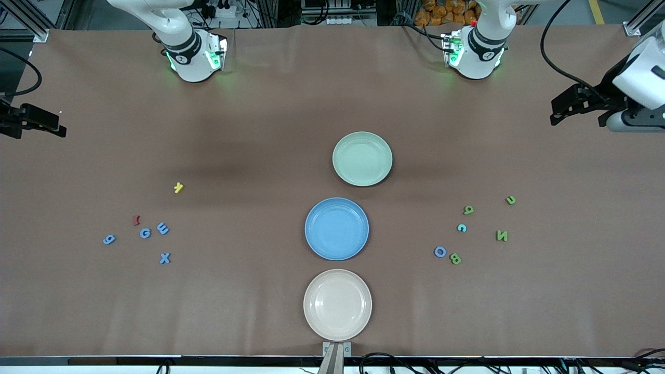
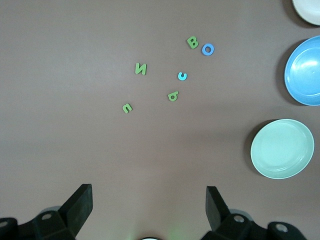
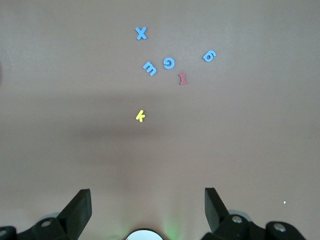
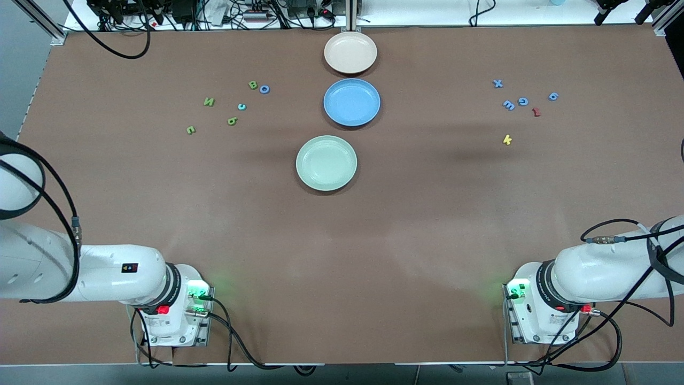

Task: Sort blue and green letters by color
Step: 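Reach the left gripper toward green letters while the right gripper reaches blue letters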

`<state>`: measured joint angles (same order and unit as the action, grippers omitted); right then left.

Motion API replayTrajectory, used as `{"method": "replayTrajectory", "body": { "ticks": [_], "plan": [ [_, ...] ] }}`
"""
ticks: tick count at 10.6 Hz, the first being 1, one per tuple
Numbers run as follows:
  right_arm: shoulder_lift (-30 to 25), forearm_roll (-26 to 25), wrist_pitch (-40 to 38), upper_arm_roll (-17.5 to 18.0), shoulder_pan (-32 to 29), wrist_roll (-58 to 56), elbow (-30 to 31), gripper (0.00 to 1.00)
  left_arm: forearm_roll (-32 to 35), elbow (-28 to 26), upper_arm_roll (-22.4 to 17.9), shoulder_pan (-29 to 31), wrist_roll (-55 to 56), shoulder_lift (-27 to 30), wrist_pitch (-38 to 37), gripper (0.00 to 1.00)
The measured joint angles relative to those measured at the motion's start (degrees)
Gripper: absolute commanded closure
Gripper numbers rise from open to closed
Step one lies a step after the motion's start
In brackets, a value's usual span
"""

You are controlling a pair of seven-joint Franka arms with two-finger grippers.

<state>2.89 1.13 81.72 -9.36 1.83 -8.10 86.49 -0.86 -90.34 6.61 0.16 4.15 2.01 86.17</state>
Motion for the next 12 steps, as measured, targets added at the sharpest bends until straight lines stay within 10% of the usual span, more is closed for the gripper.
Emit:
{"method": "replayTrajectory", "body": {
  "ticks": [12],
  "plan": [
    [8.27, 1.01, 8.56, -0.98, -9.34, -3.19, 1.43, 0.00, -0.38, -20.77, 0.22, -1.71, 9.68, -5.62, 25.28, 0.00]
  ]
}}
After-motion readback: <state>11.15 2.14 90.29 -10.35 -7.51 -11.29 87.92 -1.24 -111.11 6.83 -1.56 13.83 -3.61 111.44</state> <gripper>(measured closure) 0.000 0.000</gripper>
